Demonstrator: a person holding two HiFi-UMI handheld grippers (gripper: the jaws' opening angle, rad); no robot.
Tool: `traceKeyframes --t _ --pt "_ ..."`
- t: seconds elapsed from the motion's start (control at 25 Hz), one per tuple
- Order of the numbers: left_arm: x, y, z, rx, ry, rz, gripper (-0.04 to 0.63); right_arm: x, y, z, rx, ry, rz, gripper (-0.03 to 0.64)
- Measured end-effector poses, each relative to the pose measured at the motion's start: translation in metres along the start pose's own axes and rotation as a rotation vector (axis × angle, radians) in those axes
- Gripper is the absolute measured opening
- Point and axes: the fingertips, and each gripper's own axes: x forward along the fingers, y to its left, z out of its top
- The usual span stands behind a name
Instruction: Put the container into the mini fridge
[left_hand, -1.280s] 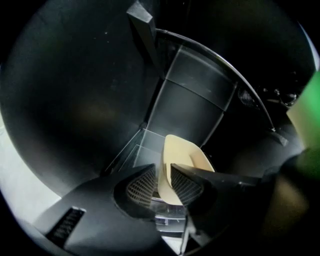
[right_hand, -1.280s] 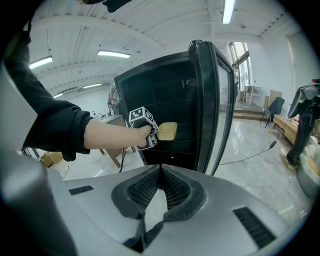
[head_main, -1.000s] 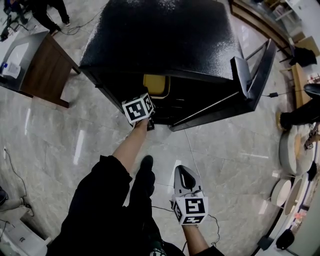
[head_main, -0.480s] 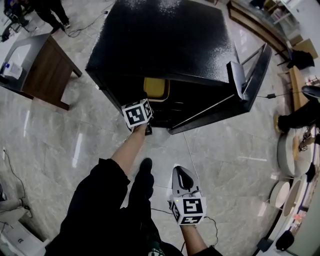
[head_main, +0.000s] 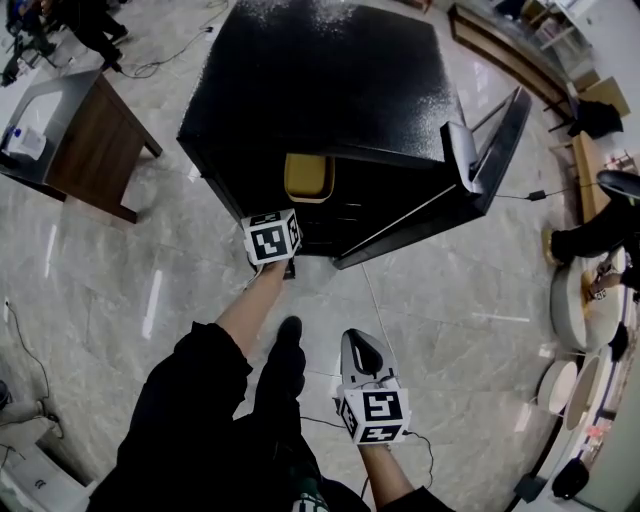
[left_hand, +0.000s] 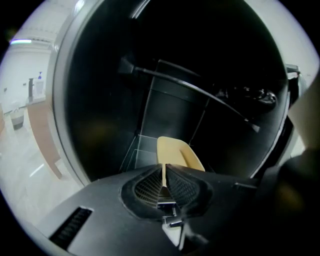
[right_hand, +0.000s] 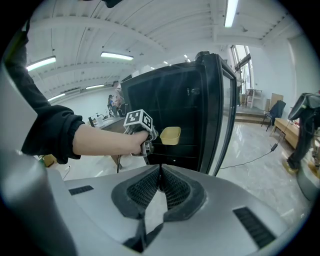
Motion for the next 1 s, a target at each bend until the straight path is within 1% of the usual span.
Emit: traceKeyframes --t 0.12,0.44,0.6,0.76,1.0 --pt "-0.012 -0.009 0.001 0.044 0.006 -0.032 0.025 -0.004 0.001 0.005 -0.005 -0.008 0.004 0.035" --pt "-0.063 -0.019 0.012 0.182 0.016 -0.087 0.021 -0.015 0.014 0.024 0.001 -0.041 0.031 0.035" --pt "-0.100 -0.025 0.007 0.245 0.029 -0.113 0.021 -0.023 0.021 0.035 -0.010 -0.069 0.039 0.035" --pt "-0.138 -0.038 0.001 0.311 0.035 -0.157 0.021 -0.036 0.020 0.042 0.016 -0.093 0.037 0.035" --pt "-0.202 -0.059 -0.006 0.332 0.022 -0.208 0.021 -0.058 0.015 0.049 0.045 -0.160 0.031 0.035"
